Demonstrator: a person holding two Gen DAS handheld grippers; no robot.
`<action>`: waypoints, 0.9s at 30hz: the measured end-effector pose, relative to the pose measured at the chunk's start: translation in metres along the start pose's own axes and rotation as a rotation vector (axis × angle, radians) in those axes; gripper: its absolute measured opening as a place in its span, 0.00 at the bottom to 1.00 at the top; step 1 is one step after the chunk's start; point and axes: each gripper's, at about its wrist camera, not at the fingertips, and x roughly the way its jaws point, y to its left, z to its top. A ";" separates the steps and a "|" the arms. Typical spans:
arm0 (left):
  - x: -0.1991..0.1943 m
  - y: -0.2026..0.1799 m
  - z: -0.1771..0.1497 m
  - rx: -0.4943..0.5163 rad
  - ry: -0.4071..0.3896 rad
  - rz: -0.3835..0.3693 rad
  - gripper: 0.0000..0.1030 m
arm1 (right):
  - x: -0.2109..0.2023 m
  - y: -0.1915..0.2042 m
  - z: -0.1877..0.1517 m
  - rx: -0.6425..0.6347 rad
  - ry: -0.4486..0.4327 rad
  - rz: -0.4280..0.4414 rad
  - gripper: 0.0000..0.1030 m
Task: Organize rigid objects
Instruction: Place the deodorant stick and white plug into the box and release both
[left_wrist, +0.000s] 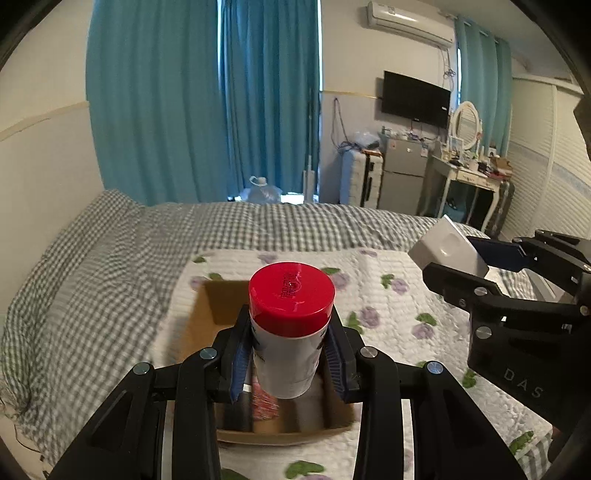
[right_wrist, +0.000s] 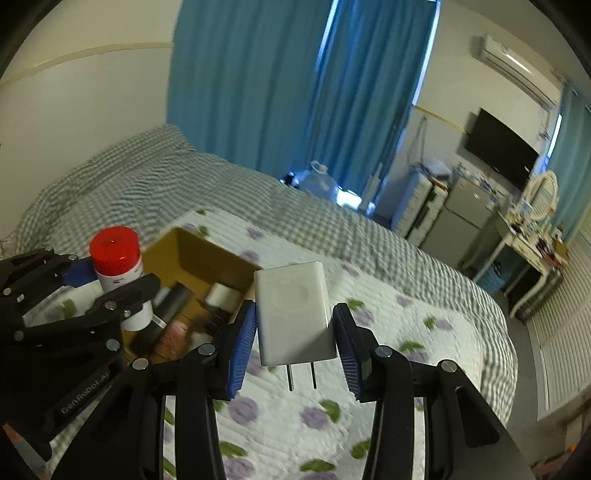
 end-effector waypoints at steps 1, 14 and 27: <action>0.001 0.006 0.002 0.003 -0.004 0.006 0.35 | 0.001 0.009 0.008 -0.007 -0.011 0.009 0.41; 0.060 0.064 -0.001 -0.063 0.040 -0.007 0.35 | 0.070 0.061 0.052 0.005 -0.016 0.091 0.41; 0.134 0.067 -0.025 -0.043 0.129 -0.003 0.35 | 0.172 0.064 0.046 0.028 0.074 0.130 0.41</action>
